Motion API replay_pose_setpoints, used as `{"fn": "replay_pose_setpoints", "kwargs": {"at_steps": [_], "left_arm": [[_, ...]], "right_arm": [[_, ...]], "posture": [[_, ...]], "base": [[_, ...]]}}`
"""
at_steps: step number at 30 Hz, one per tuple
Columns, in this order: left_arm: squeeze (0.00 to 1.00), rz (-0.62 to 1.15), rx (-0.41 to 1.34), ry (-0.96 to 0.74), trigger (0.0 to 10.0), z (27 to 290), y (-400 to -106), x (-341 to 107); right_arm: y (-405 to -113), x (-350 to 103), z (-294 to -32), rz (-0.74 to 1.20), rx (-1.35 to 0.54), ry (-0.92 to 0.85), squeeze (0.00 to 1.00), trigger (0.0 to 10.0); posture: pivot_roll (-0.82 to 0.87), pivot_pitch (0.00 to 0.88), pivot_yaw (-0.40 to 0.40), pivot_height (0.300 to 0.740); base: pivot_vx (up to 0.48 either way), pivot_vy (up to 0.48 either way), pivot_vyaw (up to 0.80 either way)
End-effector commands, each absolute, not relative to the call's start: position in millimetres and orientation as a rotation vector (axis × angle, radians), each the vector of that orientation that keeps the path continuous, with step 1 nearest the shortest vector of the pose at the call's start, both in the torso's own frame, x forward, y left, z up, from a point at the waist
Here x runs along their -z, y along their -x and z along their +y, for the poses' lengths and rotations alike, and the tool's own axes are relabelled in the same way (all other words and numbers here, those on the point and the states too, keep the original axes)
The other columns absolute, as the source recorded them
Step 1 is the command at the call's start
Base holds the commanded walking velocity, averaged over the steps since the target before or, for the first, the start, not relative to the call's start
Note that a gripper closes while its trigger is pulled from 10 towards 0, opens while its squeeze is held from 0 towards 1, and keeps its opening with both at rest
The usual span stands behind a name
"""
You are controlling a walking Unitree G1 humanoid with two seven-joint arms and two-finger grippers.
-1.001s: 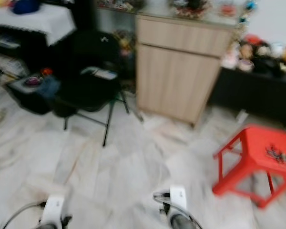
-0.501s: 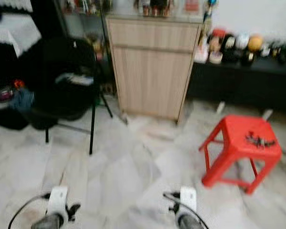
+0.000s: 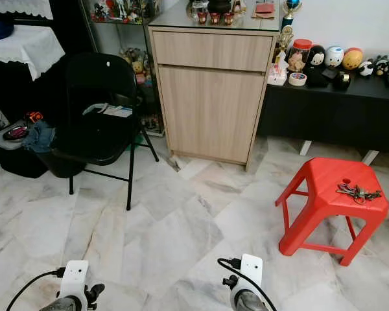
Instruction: Hang keys on a hook
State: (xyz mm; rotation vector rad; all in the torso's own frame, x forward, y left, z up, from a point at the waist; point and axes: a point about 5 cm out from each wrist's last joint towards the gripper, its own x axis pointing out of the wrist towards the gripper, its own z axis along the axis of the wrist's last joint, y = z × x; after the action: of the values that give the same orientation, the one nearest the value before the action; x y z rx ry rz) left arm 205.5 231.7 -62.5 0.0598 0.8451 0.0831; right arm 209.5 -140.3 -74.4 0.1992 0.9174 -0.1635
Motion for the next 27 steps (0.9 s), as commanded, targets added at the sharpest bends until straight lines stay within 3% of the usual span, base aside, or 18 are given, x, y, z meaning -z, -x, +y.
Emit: {"fn": "replay_pose_setpoints", "kwargs": {"at_steps": [1, 9, 15, 16, 18, 27], "left_arm": [[0.00, 0.863, -0.077, -0.075, 10.0, 230.9, -201.9, 65.0], [0.00, 0.869, -0.071, -0.072, 10.0, 227.9, -200.6, 66.5], [0.00, 0.871, -0.073, -0.070, 10.0, 227.7, -199.0, 67.4], [0.00, 0.872, -0.073, -0.070, 10.0, 227.6, -198.8, 67.5], [0.00, 0.873, -0.073, -0.069, 10.0, 227.4, -198.4, 67.8], [0.00, 0.872, -0.078, -0.061, 10.0, 226.3, -197.5, 68.5]], "right_arm": [[-209.0, 74.9, -138.2, 0.930, 0.172, -0.214, 0.00, 10.0], [-208.4, 75.3, -138.4, 0.938, 0.161, -0.210, 0.00, 10.0], [-209.5, 74.5, -138.6, 0.918, 0.158, -0.216, 0.00, 10.0], [-209.7, 74.3, -138.6, 0.915, 0.156, -0.216, 0.71, 10.0], [-209.8, 74.2, -138.8, 0.911, 0.156, -0.218, 1.00, 10.0], [-209.6, 74.3, -140.0, 0.910, 0.161, -0.213, 1.00, 10.0]], "posture": [[0.08, 0.000, 0.012, 0.733], [0.09, 0.000, 0.008, 0.733], [0.09, 0.000, 0.005, 0.733], [0.09, 0.000, 0.005, 0.733], [0.09, 0.000, 0.003, 0.733], [0.09, 0.000, -0.003, 0.733]], "base": [[0.000, -0.345, 0.00], [0.000, -0.338, -0.64], [0.000, -0.322, 0.00], [0.000, -0.319, 0.00], [0.000, -0.321, 0.00], [0.000, -0.313, 0.00]]}}
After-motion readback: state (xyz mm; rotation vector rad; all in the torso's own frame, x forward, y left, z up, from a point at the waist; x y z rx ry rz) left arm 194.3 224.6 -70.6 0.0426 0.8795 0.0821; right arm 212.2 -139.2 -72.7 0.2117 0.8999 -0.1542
